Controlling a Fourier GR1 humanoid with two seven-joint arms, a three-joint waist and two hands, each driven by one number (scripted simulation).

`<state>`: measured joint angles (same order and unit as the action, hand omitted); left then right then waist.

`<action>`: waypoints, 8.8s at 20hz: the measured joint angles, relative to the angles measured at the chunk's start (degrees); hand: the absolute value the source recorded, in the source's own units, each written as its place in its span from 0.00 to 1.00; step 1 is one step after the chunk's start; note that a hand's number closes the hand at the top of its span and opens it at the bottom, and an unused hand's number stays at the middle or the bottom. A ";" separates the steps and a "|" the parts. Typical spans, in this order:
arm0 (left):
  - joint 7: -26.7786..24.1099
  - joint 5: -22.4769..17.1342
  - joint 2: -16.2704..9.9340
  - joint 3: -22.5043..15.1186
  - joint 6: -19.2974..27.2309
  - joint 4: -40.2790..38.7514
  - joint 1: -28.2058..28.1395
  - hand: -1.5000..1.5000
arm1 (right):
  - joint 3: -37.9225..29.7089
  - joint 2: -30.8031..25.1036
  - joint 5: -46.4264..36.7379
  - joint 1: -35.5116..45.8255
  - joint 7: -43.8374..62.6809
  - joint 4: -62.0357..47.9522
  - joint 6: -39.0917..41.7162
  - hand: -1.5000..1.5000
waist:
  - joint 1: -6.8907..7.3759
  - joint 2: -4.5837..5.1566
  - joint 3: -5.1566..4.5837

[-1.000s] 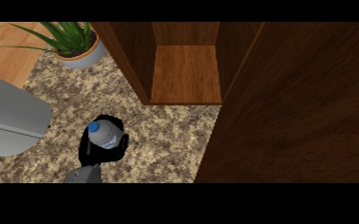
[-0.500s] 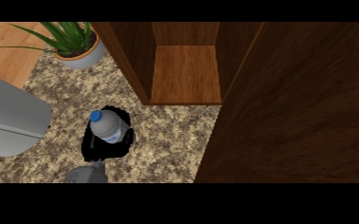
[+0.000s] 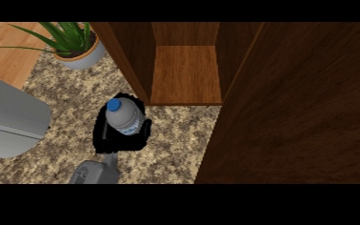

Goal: Pick up the bottled water, place it into the cabinet and close the cabinet

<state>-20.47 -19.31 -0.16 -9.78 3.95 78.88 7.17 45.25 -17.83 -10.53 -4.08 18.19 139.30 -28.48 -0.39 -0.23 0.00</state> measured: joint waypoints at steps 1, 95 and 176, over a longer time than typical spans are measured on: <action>0.15 -0.14 0.03 -1.41 1.74 0.07 0.66 1.00 | -0.57 -0.04 0.08 0.42 0.41 0.03 0.25 0.00 | -0.03 0.03 0.00; -21.88 3.97 0.15 9.95 16.85 -65.79 53.73 1.00 | 0.62 -6.82 5.47 -4.08 -9.49 1.93 -0.73 0.00 | -3.00 0.97 -0.11; -2.24 -30.96 -29.35 18.08 -27.84 31.36 -40.40 1.00 | -29.25 17.69 19.86 55.85 1.41 -56.76 18.97 1.00 | 1.49 -1.17 0.43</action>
<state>-22.71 -50.27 -29.51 8.31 -23.89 110.24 -33.24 16.00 -0.14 9.33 51.77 19.60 82.54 -9.51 1.10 -1.40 0.43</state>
